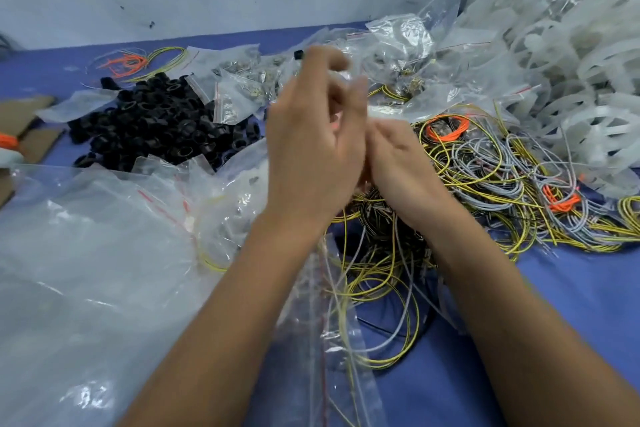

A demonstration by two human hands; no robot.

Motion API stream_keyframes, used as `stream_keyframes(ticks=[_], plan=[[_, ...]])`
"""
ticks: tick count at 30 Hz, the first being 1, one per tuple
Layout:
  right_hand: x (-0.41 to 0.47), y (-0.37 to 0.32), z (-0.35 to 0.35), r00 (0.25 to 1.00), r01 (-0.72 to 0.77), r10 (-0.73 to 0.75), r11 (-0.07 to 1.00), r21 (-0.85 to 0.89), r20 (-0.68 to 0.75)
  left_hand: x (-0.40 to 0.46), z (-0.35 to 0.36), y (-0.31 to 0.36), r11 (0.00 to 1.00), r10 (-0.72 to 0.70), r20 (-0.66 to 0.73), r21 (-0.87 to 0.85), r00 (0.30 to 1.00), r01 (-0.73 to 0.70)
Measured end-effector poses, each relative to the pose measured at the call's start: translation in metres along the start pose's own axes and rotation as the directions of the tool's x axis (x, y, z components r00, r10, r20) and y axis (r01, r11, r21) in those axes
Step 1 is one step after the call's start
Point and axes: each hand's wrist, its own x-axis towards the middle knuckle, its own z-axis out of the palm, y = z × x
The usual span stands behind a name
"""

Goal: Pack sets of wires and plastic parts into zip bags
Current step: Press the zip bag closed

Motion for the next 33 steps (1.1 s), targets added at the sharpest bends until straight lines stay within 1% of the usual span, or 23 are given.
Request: stream_keyframes(ticks=[1, 2, 4, 6, 7, 8, 9, 11, 12, 13, 14, 16, 18, 20, 22, 23, 24, 26, 27, 29, 31, 32, 33], plan=[[-0.001, -0.004, -0.004, 0.999, -0.048, 0.050, 0.989, 0.138, -0.010, 0.009, -0.004, 0.000, 0.997, -0.079, -0.003, -0.002, 0.997, 0.079], [-0.003, -0.006, -0.008, 0.997, -0.072, 0.072, 0.982, 0.172, 0.011, 0.018, -0.006, -0.002, 0.986, -0.164, 0.009, -0.027, 0.986, 0.164], [-0.006, -0.005, -0.010, 0.990, -0.078, 0.065, 0.991, 0.105, 0.127, 0.034, -0.011, -0.018, 0.944, -0.317, 0.074, -0.067, 0.945, 0.322], [-0.005, 0.001, -0.007, 0.973, -0.037, 0.031, 0.999, 0.025, 0.231, 0.047, -0.018, -0.038, 0.902, -0.426, 0.175, 0.008, 0.887, 0.432], [-0.004, 0.003, -0.006, 0.969, 0.009, -0.012, 1.000, 0.016, 0.247, 0.052, -0.020, -0.046, 0.873, -0.485, 0.256, 0.098, 0.836, 0.477], [-0.003, 0.006, -0.007, 0.967, 0.038, -0.045, 0.999, 0.033, 0.252, 0.053, -0.022, -0.054, 0.841, -0.541, 0.352, 0.210, 0.764, 0.499], [-0.002, 0.007, -0.008, 0.963, 0.059, -0.074, 0.996, 0.066, 0.258, 0.053, -0.023, -0.061, 0.808, -0.588, 0.451, 0.316, 0.671, 0.497], [0.000, 0.010, -0.011, 0.966, 0.088, -0.115, 0.988, 0.124, 0.230, 0.052, -0.024, -0.068, 0.760, -0.640, 0.608, 0.412, 0.470, 0.503], [0.001, 0.010, -0.012, 0.971, 0.092, -0.127, 0.981, 0.172, 0.204, 0.053, -0.025, -0.071, 0.746, -0.639, 0.660, 0.408, 0.395, 0.527], [0.002, 0.010, -0.013, 0.978, 0.089, -0.127, 0.971, 0.222, 0.164, 0.053, -0.025, -0.073, 0.728, -0.635, 0.691, 0.388, 0.344, 0.565], [0.003, 0.010, -0.014, 0.986, 0.088, -0.121, 0.961, 0.263, 0.113, 0.053, -0.026, -0.074, 0.715, -0.628, 0.711, 0.370, 0.315, 0.593], [0.005, 0.011, -0.015, 0.996, 0.090, -0.089, 0.951, 0.295, -0.015, 0.055, -0.028, -0.080, 0.701, -0.613, 0.740, 0.346, 0.277, 0.624], [0.008, 0.012, -0.017, 0.991, 0.091, -0.053, 0.942, 0.322, -0.123, 0.055, -0.031, -0.078, 0.696, -0.593, 0.758, 0.313, 0.271, 0.646], [0.011, 0.013, -0.021, 0.978, 0.112, -0.048, 0.941, 0.320, -0.202, 0.052, -0.033, -0.074, 0.724, -0.530, 0.805, 0.267, 0.266, 0.636], [0.012, 0.014, -0.025, 0.962, 0.144, -0.072, 0.953, 0.266, -0.263, 0.049, -0.034, -0.072, 0.801, -0.438, 0.857, 0.237, 0.270, 0.549], [0.012, 0.014, -0.026, 0.953, 0.163, -0.093, 0.960, 0.230, -0.288, 0.046, -0.033, -0.071, 0.831, -0.407, 0.868, 0.223, 0.284, 0.509], [0.011, 0.015, -0.028, 0.945, 0.175, -0.110, 0.965, 0.194, -0.308, 0.045, -0.033, -0.070, 0.832, -0.407, 0.862, 0.214, 0.301, 0.512], [0.010, 0.015, -0.031, 0.933, 0.167, -0.114, 0.977, 0.131, -0.341, 0.047, -0.036, -0.065, 0.794, -0.418, 0.838, 0.150, 0.350, 0.589], [0.010, 0.015, -0.033, 0.934, 0.147, -0.104, 0.984, 0.104, -0.342, 0.048, -0.038, -0.064, 0.773, -0.405, 0.832, 0.089, 0.380, 0.628], [0.010, 0.015, -0.037, 0.951, 0.081, -0.049, 0.992, 0.094, -0.306, 0.050, -0.043, -0.064, 0.701, -0.389, 0.809, -0.051, 0.441, 0.711], [0.012, 0.016, -0.039, 0.970, 0.030, 0.007, 0.988, 0.150, -0.243, 0.049, -0.046, -0.060, 0.624, -0.367, 0.774, -0.205, 0.515, 0.754], [0.013, 0.015, -0.039, 0.979, 0.030, 0.017, 0.974, 0.225, -0.202, 0.047, -0.046, -0.058, 0.573, -0.367, 0.758, -0.272, 0.539, 0.773], [0.014, 0.014, -0.040, 0.988, 0.034, 0.019, 0.941, 0.335, -0.155, 0.044, -0.045, -0.057, 0.520, -0.365, 0.748, -0.330, 0.555, 0.788]])
